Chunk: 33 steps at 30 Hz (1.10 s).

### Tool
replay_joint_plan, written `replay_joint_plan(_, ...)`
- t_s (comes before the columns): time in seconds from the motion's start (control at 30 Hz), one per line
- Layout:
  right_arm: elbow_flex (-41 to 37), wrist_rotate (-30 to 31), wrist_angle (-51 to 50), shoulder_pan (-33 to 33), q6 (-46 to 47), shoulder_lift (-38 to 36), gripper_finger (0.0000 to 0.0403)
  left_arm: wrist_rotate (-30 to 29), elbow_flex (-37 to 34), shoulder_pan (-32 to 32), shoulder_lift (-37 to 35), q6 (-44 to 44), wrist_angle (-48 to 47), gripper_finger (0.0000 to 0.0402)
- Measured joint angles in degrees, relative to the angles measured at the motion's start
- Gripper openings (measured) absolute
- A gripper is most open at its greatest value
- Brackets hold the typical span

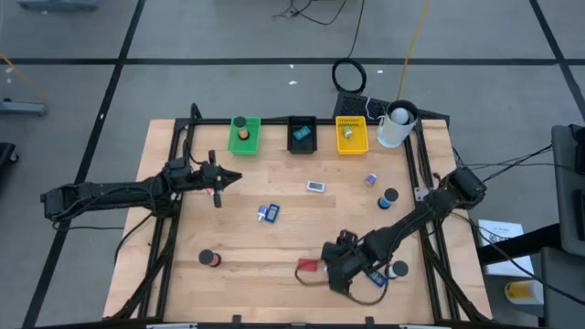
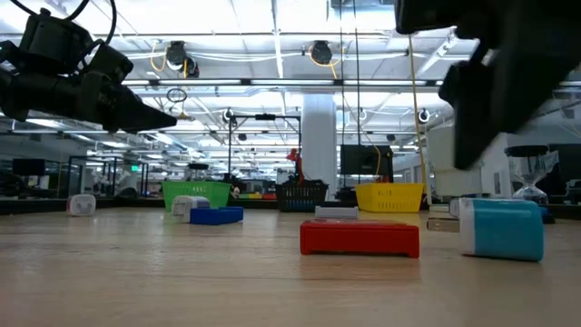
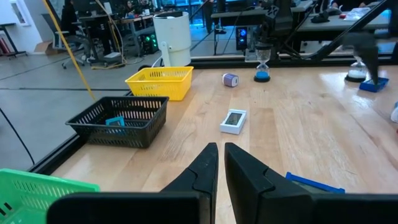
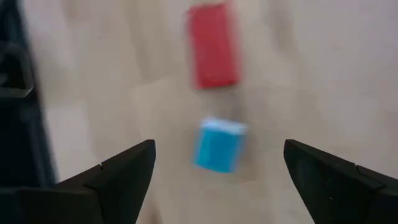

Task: Pick & Place Office items
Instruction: Put the blue charger adapter into the yellow bin

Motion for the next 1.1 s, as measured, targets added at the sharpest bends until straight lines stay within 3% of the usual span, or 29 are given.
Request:
replay_joint_plan(0.23,-0.07,-0.81,-1.51,-0.72,-0.96,4.81,0.0340,0.00,-0.01,-0.01,0.01,-0.04,0.00,0.0037)
replay_joint_plan(0.43,-0.04,-0.85,-2.12,-1.96,-1.58,4.77,0.0323,0.00,-0.01,0.01,0.01,-0.02,-0.07,0.0037)
replay_joint_plan(0.87,-0.04,-2.71,-4.44,-1.96,-6.98,4.79,0.0158,0.00,-0.01,0.00,0.01,-0.02,-0.46,0.0037)
replay_joint_plan(1.1,-0.04,-2.54,-3.69,-3.04,-13.16,4.75,0.0124,0.05,-0.01,0.01,0.01,-0.86,-0.46,0.0037)
